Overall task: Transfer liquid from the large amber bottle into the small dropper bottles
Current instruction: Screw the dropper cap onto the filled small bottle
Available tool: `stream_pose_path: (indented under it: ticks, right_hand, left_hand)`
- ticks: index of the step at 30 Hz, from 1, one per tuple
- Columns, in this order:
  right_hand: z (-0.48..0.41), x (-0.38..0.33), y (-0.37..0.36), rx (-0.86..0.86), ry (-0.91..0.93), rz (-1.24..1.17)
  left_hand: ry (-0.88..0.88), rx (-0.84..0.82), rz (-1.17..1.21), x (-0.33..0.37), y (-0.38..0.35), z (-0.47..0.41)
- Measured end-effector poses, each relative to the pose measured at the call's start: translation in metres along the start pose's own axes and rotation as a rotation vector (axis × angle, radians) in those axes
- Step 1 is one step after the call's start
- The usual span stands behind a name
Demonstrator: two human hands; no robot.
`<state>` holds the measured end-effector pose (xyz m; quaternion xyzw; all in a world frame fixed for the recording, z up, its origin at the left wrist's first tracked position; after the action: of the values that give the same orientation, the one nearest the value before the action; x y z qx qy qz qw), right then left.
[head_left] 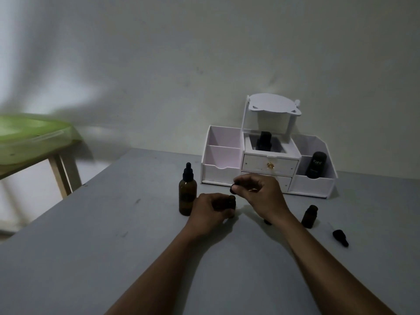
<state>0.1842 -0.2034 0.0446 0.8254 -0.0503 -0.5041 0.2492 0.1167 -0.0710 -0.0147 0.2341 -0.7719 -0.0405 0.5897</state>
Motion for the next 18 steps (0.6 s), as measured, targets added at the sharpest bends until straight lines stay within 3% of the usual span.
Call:
stream_pose_path:
  ticks: [8,18]
  right_hand:
    - [0.01,0.015,-0.018,0.087,-0.054,0.079]
    - [0.029,0.005,-0.018,0.214,0.041,0.001]
  left_hand:
    - [-0.047,0.024,-0.058,0.004,0.002,0.0]
    - [-0.097,0.019,-0.06,0.008,0.001,0.002]
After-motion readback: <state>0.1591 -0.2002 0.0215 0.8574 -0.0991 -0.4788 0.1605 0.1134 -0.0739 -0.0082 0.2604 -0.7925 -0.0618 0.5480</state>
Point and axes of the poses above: each hand's wrist, its own z-axis away from the middle knuckle, its own y-axis out of the back of the hand, x = y × z, the point moved 7 cm from there along -z, towards the middle knuckle, and after that the axes turned 8 degrees about -y, right-handed, at the moved point
